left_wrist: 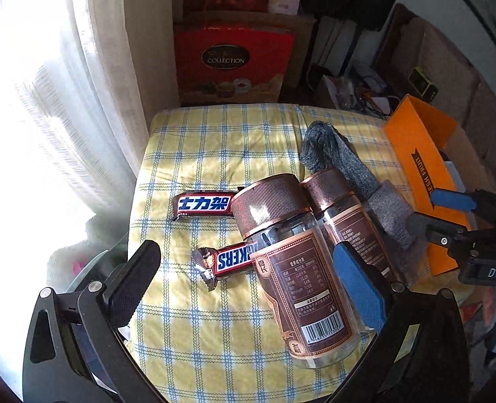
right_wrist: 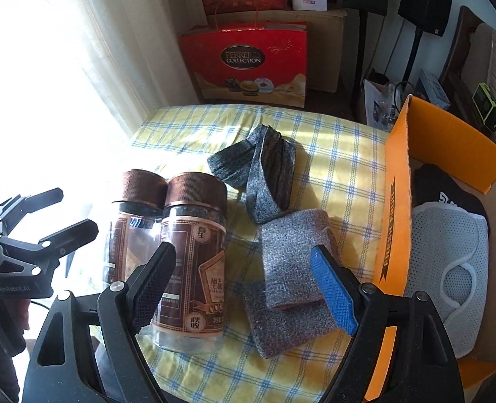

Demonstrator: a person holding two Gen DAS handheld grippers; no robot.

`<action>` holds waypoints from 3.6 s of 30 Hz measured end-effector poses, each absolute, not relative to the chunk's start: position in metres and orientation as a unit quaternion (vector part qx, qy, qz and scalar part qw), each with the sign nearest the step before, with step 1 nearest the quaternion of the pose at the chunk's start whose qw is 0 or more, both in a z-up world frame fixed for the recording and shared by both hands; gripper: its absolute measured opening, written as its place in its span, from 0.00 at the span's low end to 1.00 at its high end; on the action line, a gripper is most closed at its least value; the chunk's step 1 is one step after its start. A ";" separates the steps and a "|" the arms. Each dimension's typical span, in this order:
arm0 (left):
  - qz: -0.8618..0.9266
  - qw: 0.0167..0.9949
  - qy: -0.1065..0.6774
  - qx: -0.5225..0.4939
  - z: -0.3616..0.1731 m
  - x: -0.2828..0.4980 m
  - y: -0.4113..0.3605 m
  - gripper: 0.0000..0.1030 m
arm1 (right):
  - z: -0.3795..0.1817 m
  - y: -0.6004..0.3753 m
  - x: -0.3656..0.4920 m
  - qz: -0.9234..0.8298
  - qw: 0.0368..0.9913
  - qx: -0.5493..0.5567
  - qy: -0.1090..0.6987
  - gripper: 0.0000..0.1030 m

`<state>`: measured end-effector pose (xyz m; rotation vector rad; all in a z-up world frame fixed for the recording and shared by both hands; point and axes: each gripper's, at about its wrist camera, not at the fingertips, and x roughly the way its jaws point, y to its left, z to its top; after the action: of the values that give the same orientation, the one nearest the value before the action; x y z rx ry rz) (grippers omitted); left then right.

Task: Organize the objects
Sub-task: 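Move the right gripper back toward the brown-capped jars on the table, then grasp the nearer brown-capped jar with the right gripper and lift it, then carry both brown-capped jars with both grippers over the cardboard box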

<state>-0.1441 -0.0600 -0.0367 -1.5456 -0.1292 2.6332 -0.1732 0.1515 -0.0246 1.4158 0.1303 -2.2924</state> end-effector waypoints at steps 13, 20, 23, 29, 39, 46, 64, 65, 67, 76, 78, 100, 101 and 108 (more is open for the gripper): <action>0.838 0.071 -0.081 -0.534 -0.066 -0.142 -0.057 0.97 | -0.050 0.127 -0.161 -0.799 0.267 0.538 0.038 0.81; 0.822 0.086 -0.139 -0.546 -0.078 -0.147 -0.067 0.94 | -0.063 0.127 -0.163 -0.782 0.284 0.555 0.007 0.78; 0.818 0.091 -0.150 -0.547 -0.080 -0.146 -0.070 0.93 | -0.070 0.125 -0.161 -0.779 0.279 0.561 0.028 0.66; 0.815 0.087 -0.150 -0.553 -0.080 -0.149 -0.068 0.92 | -0.079 0.113 -0.157 -0.775 0.285 0.563 0.042 0.65; 0.805 0.097 -0.135 -0.570 -0.093 -0.156 -0.045 0.67 | -0.091 0.107 -0.155 -0.775 0.271 0.569 0.043 0.65; 0.814 0.090 -0.140 -0.556 -0.085 -0.155 -0.044 0.65 | -0.080 0.118 -0.156 -0.789 0.260 0.555 0.034 0.64; 0.826 0.087 -0.095 -0.549 -0.060 -0.149 -0.029 0.62 | -0.045 0.146 -0.148 -0.806 0.236 0.542 0.044 0.64; 0.824 0.088 -0.095 -0.552 -0.065 -0.146 -0.029 0.62 | -0.049 0.145 -0.148 -0.803 0.236 0.545 0.046 0.64; 0.818 0.089 -0.096 -0.560 -0.073 -0.145 -0.028 0.62 | -0.055 0.144 -0.145 -0.799 0.236 0.551 0.053 0.64; 0.805 0.080 -0.104 -0.579 -0.094 -0.149 -0.031 0.60 | -0.077 0.139 -0.154 -0.780 0.243 0.572 0.066 0.65; 0.802 0.078 -0.109 -0.582 -0.097 -0.151 -0.034 0.60 | -0.081 0.138 -0.158 -0.777 0.246 0.577 0.061 0.65; 0.817 0.112 -0.168 -0.540 -0.070 -0.150 -0.044 0.60 | -0.065 0.118 -0.139 -0.812 0.237 0.519 0.120 0.63; 0.818 0.114 -0.169 -0.537 -0.065 -0.148 -0.042 0.60 | -0.062 0.119 -0.138 -0.814 0.238 0.517 0.118 0.63; 0.828 0.116 -0.174 -0.520 -0.040 -0.144 -0.045 0.60 | -0.035 0.137 -0.139 -0.832 0.231 0.497 0.088 0.63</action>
<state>-0.1442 -0.0447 -0.0397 -1.5248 -0.5087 2.4258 -0.1392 0.1366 -0.0348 1.3665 0.2420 -2.2866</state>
